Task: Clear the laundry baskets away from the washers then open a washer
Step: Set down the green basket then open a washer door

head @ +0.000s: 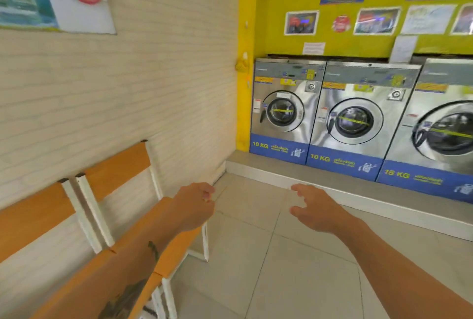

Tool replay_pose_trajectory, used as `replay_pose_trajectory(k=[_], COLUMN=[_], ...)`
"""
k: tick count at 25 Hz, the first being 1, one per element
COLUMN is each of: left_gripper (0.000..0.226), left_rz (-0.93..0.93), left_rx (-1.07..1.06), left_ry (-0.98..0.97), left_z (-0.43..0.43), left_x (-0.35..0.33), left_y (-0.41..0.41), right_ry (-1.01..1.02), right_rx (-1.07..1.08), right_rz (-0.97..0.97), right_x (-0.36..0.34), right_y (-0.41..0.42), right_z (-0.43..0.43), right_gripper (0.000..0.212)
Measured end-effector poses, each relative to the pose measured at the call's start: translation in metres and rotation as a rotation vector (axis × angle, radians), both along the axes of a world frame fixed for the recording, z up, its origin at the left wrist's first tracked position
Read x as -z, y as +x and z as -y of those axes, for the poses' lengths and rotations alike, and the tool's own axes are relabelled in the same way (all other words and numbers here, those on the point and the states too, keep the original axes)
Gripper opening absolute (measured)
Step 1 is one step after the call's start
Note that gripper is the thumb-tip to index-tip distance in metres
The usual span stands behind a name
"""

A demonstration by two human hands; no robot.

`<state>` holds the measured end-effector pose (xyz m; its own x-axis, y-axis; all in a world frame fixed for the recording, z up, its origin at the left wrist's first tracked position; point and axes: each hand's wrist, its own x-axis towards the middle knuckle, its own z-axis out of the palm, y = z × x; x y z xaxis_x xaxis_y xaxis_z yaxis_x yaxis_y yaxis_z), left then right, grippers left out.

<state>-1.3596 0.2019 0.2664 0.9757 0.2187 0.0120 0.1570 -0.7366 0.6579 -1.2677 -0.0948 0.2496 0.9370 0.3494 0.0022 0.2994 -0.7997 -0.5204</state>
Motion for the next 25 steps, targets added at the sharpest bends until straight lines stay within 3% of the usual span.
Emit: replay_pose_trajectory(k=[13, 19, 25], left_gripper=[0.032, 0.033, 0.027], left_rz=[0.146, 0.141, 0.122], left_rx=[0.216, 0.335, 0.304], left_ry=[0.002, -0.011, -0.053], left_z=[0.076, 0.142, 0.214], left_x=[-0.024, -0.014, -0.013], left_y=[0.366, 0.518, 0.667], right_ry=[0.012, 0.021, 0.057], right_rx=[0.246, 0.325, 0.302], right_rz=[0.117, 0.147, 0.141], right_x=[-0.039, -0.033, -0.053], right_y=[0.266, 0.401, 0.567], right_z=[0.080, 0.152, 0.239], right_gripper=[0.064, 0.065, 0.065])
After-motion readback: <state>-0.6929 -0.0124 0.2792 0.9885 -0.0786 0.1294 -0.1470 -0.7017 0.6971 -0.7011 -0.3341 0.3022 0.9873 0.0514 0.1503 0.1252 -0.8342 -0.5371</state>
